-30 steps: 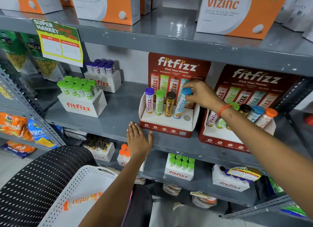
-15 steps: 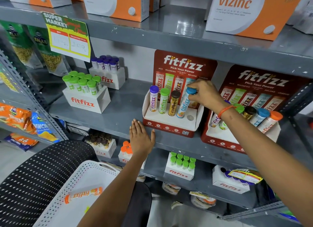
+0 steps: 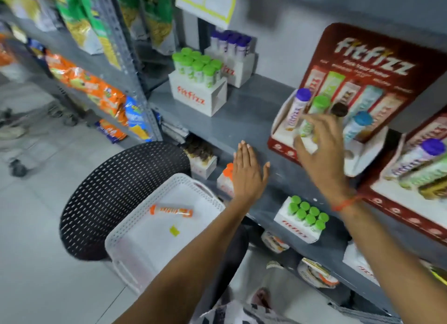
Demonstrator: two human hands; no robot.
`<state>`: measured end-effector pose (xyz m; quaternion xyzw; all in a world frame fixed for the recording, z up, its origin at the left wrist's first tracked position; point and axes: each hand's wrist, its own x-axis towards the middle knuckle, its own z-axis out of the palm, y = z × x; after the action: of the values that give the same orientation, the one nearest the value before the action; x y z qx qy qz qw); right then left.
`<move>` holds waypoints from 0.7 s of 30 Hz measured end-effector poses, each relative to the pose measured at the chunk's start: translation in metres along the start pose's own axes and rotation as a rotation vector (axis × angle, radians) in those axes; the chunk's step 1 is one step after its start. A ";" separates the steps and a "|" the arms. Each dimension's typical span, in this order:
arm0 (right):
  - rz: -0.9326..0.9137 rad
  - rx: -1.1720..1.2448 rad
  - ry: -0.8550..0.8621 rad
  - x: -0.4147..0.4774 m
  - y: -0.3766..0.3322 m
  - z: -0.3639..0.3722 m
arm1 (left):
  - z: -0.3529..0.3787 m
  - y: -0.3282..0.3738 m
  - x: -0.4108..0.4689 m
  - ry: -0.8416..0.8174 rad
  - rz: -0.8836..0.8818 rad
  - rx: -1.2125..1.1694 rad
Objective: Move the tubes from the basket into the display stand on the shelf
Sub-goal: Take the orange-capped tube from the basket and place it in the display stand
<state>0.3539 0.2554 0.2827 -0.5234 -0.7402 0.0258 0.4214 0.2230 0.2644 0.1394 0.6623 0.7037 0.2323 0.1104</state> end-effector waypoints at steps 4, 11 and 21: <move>0.019 0.214 -0.216 -0.050 -0.032 0.092 | -0.003 -0.067 -0.056 0.124 -0.091 -0.029; 0.087 0.316 -0.784 -0.141 -0.073 0.246 | -0.018 -0.204 -0.174 0.105 -0.564 0.125; -0.388 -0.198 -1.133 -0.191 -0.132 0.401 | -0.004 -0.286 -0.265 0.122 -0.827 0.270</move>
<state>0.0124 0.2048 -0.0262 -0.3203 -0.9302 0.1542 -0.0918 -0.0050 -0.0012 -0.0328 0.3184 0.9389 0.1132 0.0647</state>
